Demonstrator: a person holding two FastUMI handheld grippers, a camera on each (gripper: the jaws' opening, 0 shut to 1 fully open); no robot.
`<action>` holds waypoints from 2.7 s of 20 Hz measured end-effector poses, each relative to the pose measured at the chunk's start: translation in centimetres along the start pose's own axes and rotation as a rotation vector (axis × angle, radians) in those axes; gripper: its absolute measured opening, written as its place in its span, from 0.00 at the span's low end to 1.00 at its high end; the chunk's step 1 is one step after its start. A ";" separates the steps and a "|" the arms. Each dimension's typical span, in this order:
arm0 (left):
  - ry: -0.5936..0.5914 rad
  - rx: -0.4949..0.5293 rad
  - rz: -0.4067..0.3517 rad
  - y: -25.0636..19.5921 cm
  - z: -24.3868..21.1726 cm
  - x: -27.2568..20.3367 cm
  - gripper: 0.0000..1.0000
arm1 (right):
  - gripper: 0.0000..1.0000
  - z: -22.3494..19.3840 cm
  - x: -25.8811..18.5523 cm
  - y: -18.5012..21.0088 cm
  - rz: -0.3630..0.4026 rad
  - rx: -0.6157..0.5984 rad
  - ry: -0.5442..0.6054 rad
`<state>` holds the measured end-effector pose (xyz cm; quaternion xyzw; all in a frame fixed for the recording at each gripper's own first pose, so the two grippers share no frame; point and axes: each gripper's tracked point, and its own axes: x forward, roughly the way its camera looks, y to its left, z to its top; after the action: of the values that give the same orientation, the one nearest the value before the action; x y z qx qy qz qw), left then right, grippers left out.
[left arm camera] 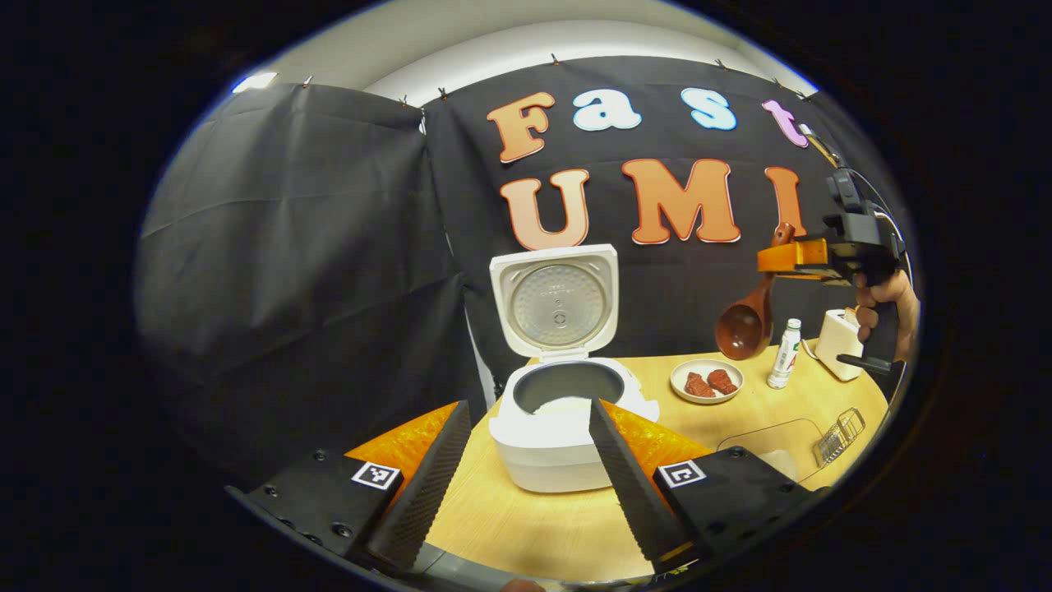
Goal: Close the left gripper, press the button to open the rice cooker; take a wooden spoon from the chopstick holder with the right hand, scoop a spoonful of rice and pour it into the rice cooker, then put the wooden spoon back into the chopstick holder.
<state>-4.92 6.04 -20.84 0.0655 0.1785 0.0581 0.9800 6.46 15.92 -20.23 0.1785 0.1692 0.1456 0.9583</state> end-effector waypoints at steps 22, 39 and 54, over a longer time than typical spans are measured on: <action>0.012 0.065 -0.226 -12.6 2.1 -0.7 1.00 | 0.14 -8.2 -16.7 -23.3 -0.453 0.236 0.088; 0.028 0.081 -0.182 -12.7 2.7 -1.2 0.99 | 0.17 -16.0 -15.7 -26.9 -0.462 0.342 0.204; 0.073 -0.065 -0.159 -10.5 6.6 5.0 1.00 | 0.84 -14.5 -20.3 -29.2 -0.560 0.317 0.205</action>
<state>3.02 -4.36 -17.94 0.0169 0.2168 -0.0118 0.9760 -10.93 -12.84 -38.88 0.2561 0.3278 -0.1341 0.8994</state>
